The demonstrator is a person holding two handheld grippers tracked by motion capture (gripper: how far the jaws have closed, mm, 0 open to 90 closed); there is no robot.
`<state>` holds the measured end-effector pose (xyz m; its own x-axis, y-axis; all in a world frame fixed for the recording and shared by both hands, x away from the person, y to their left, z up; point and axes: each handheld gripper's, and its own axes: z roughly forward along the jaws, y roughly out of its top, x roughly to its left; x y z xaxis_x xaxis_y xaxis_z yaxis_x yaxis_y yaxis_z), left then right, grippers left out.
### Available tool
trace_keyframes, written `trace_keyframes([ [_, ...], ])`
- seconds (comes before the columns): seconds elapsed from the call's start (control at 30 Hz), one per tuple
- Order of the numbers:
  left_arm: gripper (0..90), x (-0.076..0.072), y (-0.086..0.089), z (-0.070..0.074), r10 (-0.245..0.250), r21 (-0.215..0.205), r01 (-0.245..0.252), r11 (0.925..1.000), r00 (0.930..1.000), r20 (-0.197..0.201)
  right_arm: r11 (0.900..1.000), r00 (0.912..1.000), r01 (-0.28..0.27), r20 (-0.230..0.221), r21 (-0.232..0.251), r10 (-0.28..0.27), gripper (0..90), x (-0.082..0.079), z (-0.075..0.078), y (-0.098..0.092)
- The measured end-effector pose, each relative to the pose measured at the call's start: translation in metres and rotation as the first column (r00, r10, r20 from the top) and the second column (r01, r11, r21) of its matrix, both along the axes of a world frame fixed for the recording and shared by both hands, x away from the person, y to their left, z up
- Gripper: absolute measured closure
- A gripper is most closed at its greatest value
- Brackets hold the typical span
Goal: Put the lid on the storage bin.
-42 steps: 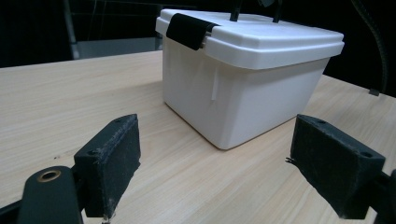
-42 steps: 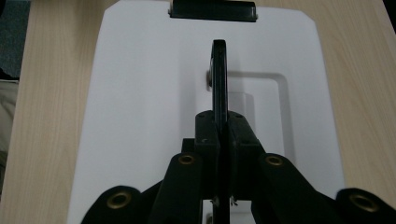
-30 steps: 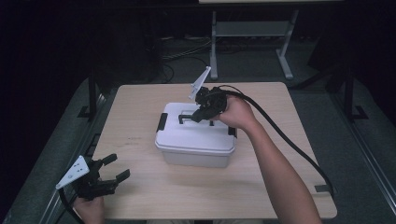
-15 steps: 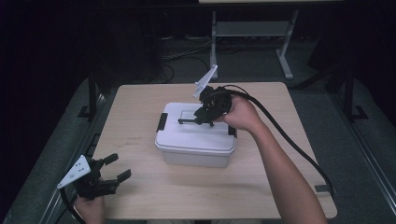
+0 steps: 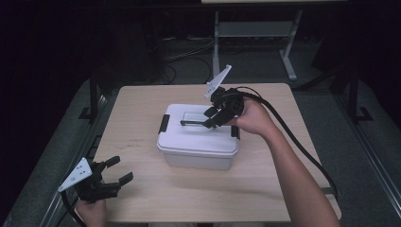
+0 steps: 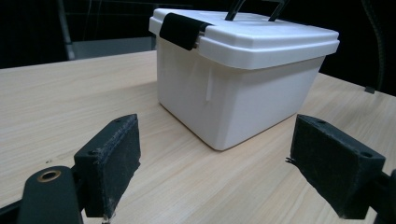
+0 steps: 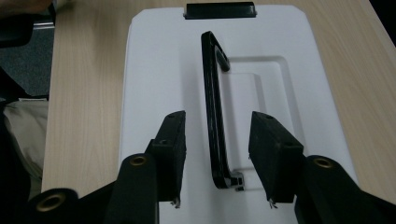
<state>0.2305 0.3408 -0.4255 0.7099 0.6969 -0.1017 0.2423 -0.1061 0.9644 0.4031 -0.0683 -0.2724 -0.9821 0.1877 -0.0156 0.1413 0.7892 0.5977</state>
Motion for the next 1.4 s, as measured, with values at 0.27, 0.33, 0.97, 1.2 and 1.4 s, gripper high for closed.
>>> trace_keyframes([
  [0.27,15.7,0.000,-0.001,0.000,0.001,0.005,-0.001,1.0000,1.0000,0.000,0.999,0.9994,0.034,0.010,-0.001,-0.034,45.4,-0.003,0.004,-0.009],
  [0.33,15.7,0.000,0.000,0.000,0.000,0.004,0.000,1.0000,1.0000,0.000,0.999,0.9990,0.041,0.016,0.002,-0.041,44.5,-0.003,0.005,-0.013],
  [0.97,15.7,0.001,0.000,-0.003,0.002,0.007,-0.001,1.0000,1.0000,-0.008,0.994,0.9940,0.108,0.020,0.013,-0.108,32.7,-0.011,0.008,-0.037],
  [1.2,15.7,0.001,-0.001,-0.003,0.000,0.014,0.000,0.9999,1.0000,-0.010,0.991,0.9910,0.131,0.022,0.014,-0.132,30.5,-0.014,0.010,-0.047],
  [1.4,15.7,0.002,0.000,-0.003,0.001,0.010,0.000,0.9999,1.0000,-0.009,0.989,0.9888,0.146,0.027,0.012,-0.147,29.6,-0.016,0.011,-0.056],
])
